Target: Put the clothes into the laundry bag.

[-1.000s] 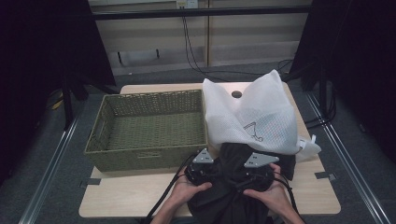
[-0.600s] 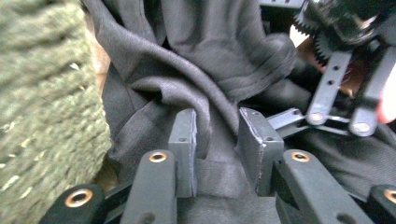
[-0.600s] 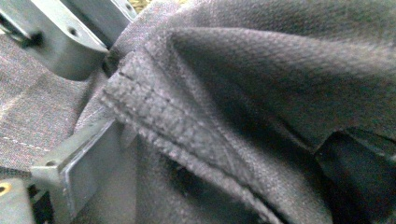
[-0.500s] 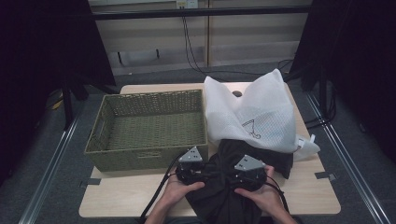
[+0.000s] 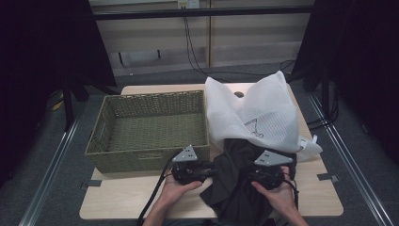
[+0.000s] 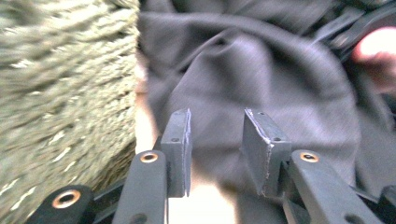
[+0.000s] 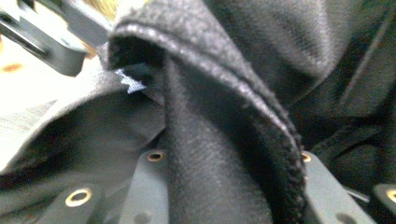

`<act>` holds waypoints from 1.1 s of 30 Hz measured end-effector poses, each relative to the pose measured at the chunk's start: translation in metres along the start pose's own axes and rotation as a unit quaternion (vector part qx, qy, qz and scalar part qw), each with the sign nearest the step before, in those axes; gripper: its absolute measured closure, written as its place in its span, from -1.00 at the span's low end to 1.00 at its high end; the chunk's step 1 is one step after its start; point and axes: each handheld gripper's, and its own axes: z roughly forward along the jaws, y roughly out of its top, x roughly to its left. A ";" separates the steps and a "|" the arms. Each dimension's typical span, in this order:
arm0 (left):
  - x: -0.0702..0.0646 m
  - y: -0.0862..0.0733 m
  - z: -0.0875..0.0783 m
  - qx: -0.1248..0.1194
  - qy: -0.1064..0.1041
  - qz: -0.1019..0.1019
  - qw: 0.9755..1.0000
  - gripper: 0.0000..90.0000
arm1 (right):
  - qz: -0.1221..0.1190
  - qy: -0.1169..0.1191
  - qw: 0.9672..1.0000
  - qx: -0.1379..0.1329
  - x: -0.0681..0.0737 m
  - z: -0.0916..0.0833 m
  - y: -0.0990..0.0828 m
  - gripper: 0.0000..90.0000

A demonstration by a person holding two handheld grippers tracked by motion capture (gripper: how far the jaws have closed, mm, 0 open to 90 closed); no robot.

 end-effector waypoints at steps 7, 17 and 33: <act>-0.002 0.001 -0.002 -0.013 0.001 0.005 1.000 0.47 | 0.042 0.056 0.996 -0.062 -0.028 -0.053 -0.002 0.52; -0.019 0.014 0.036 0.000 0.000 0.022 1.000 0.43 | 0.066 0.127 0.985 -0.094 -0.047 -0.075 0.002 0.53; -0.027 0.034 0.090 0.014 0.034 0.016 0.999 -0.15 | 0.086 0.142 0.980 -0.112 -0.056 -0.084 0.004 0.53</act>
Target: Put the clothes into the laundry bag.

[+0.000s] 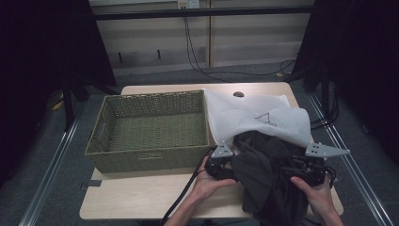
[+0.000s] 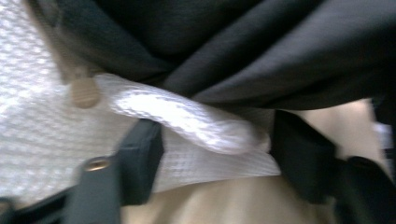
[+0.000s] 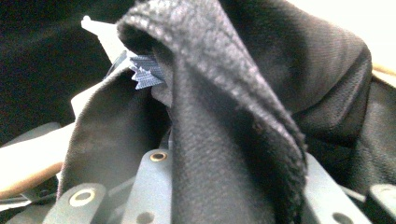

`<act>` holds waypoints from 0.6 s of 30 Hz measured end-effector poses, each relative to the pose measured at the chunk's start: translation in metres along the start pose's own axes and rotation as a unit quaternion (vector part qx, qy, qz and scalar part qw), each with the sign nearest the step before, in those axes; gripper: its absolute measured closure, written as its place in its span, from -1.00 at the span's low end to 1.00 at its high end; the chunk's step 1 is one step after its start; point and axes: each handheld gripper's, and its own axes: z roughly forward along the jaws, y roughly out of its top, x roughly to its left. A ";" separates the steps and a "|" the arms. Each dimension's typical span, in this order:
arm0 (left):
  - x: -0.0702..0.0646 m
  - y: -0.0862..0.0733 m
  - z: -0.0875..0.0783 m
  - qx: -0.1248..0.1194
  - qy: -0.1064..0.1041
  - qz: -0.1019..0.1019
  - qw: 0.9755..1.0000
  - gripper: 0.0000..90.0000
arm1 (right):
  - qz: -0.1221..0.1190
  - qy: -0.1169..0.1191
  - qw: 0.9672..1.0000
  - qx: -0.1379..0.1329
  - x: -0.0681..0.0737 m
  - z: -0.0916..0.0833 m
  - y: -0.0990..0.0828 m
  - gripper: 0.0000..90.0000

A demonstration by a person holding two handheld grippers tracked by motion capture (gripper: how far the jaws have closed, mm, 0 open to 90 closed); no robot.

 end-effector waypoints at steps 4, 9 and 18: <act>0.005 -0.002 0.002 -0.009 -0.003 -0.026 1.000 0.50 | -0.010 -0.002 1.000 0.006 0.002 0.003 -0.002 0.53; 0.005 -0.004 -0.002 -0.012 -0.016 -0.009 1.000 0.90 | -0.015 -0.006 1.000 0.016 0.003 0.008 -0.005 0.53; -0.005 -0.016 -0.026 -0.028 -0.049 0.014 0.998 0.93 | -0.018 -0.035 0.998 0.043 -0.005 0.016 -0.008 0.52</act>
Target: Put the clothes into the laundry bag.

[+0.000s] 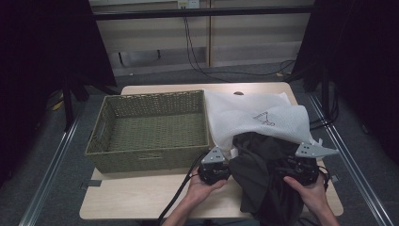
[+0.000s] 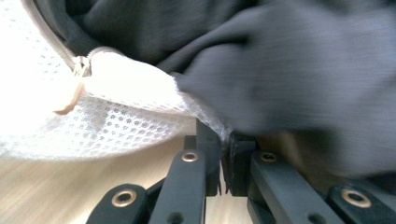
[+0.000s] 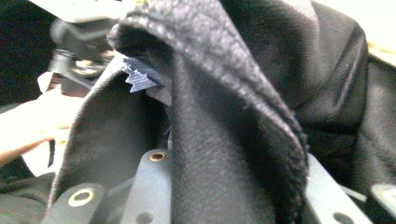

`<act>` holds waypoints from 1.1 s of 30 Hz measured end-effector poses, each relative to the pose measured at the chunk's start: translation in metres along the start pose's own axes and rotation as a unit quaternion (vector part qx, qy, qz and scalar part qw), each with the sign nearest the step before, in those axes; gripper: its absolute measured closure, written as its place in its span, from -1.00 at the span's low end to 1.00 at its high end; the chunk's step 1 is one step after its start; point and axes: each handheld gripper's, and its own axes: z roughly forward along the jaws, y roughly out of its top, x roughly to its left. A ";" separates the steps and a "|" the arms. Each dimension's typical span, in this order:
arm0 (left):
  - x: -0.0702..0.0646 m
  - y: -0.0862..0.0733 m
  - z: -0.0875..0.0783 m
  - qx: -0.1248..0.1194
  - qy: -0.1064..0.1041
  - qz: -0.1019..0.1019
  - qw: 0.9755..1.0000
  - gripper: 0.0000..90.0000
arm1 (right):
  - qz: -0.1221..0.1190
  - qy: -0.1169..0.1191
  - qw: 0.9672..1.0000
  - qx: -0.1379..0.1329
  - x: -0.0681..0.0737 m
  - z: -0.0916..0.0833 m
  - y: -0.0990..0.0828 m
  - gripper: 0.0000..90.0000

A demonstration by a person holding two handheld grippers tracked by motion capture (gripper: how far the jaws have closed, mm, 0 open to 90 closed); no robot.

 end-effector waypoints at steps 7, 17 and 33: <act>-0.008 -0.011 -0.009 0.004 -0.002 0.007 1.000 0.93 | -0.011 -0.018 1.000 0.021 -0.004 0.007 0.002 0.52; -0.016 -0.020 -0.007 0.026 -0.007 0.024 0.999 0.94 | -0.018 -0.047 0.998 0.050 -0.013 0.019 0.002 0.51; -0.021 -0.022 -0.006 0.051 -0.010 0.047 0.998 0.94 | -0.023 -0.094 0.993 0.074 -0.030 0.053 0.011 0.50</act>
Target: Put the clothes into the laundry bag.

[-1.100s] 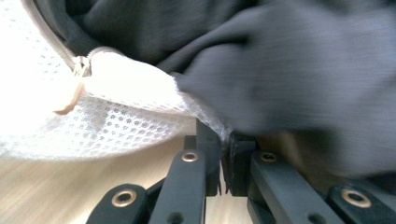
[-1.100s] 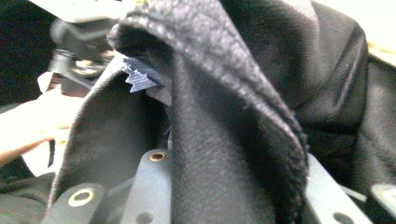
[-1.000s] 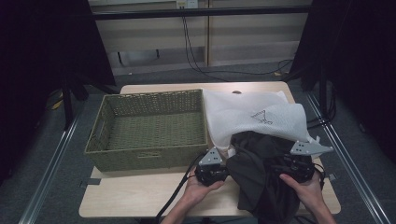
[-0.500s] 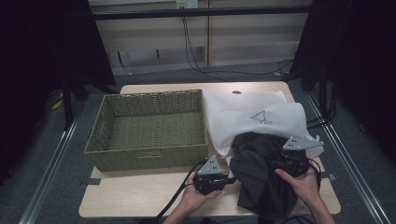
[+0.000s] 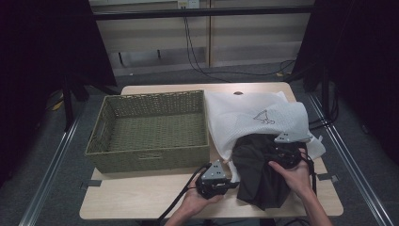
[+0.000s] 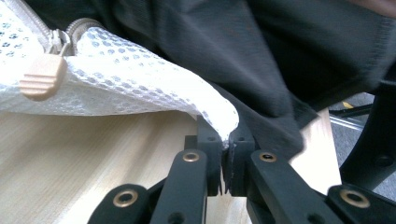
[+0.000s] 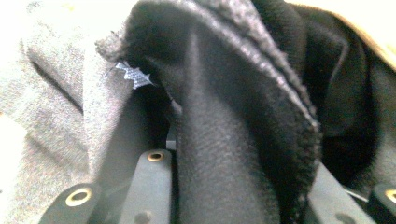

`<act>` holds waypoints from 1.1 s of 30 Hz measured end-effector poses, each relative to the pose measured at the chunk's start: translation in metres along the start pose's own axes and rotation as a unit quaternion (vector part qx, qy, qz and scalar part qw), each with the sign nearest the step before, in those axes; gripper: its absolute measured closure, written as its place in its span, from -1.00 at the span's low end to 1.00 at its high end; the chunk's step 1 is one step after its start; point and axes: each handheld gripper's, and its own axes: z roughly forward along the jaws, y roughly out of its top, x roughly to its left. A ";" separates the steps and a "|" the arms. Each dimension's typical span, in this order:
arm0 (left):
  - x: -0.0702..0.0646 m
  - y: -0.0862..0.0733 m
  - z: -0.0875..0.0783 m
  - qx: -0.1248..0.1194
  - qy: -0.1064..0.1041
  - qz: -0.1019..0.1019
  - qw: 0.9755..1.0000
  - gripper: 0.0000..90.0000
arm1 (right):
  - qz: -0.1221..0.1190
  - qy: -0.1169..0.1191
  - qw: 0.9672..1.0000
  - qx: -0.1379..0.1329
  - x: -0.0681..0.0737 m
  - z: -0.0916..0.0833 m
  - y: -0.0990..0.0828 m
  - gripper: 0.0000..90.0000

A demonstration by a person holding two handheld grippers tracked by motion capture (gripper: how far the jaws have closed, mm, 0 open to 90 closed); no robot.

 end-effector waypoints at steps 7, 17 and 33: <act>-0.001 0.000 0.001 -0.002 -0.004 0.002 1.000 0.94 | -0.001 -0.028 1.000 0.001 -0.007 0.016 0.011 0.50; -0.001 0.001 -0.002 -0.003 -0.011 0.004 1.000 0.95 | 0.005 -0.070 0.997 -0.009 -0.021 0.049 0.030 0.49; 0.009 -0.001 -0.013 -0.003 -0.015 -0.008 1.000 0.80 | 0.020 -0.038 0.998 -0.036 -0.022 0.054 0.028 0.19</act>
